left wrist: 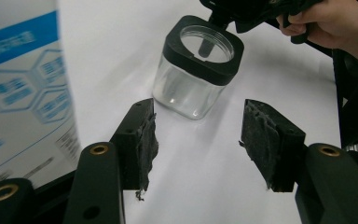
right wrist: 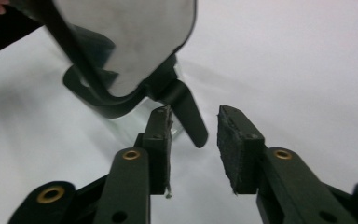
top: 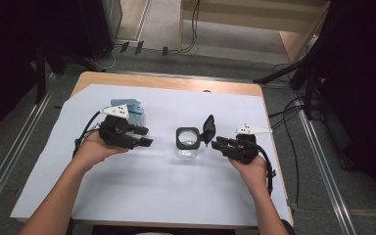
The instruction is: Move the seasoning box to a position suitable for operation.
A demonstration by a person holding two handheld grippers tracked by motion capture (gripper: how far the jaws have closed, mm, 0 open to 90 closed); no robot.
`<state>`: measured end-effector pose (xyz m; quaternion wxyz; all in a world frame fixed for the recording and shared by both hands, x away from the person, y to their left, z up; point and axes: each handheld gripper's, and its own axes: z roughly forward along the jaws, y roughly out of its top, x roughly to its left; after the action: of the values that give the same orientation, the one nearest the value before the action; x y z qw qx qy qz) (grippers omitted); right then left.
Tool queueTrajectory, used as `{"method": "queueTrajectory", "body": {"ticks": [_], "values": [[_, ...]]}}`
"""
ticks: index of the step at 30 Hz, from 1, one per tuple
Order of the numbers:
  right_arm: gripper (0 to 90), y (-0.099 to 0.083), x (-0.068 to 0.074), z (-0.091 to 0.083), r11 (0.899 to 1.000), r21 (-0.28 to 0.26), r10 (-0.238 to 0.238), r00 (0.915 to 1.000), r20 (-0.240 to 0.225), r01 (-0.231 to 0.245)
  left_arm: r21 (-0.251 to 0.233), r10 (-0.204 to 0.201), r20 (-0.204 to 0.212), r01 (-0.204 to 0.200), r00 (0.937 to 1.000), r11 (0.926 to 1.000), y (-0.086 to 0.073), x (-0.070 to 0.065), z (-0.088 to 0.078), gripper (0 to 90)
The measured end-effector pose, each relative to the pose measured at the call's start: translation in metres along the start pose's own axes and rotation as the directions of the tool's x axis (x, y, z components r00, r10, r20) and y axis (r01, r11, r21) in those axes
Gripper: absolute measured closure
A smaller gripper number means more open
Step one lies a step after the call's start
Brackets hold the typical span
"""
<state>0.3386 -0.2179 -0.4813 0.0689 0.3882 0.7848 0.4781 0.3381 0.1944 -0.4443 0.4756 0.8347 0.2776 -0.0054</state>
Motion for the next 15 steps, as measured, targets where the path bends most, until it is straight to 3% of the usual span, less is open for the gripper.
{"method": "queueTrajectory", "body": {"ticks": [5, 15], "values": [[63.4, 0.000, -0.006, 0.007, 1.000, 0.015, -0.003, 0.9995, 0.033, 0.003, -0.001, -0.012, -0.030, 0.012, 0.9995, 0.9999, -0.007, 0.006, -0.011, 45.8], [63.4, 0.001, -0.006, 0.014, 1.000, 0.013, 0.012, 0.9995, 0.030, -0.012, -0.018, -0.058, -0.071, 0.057, 0.9958, 0.9982, -0.017, 0.018, -0.031, 47.3]]}}
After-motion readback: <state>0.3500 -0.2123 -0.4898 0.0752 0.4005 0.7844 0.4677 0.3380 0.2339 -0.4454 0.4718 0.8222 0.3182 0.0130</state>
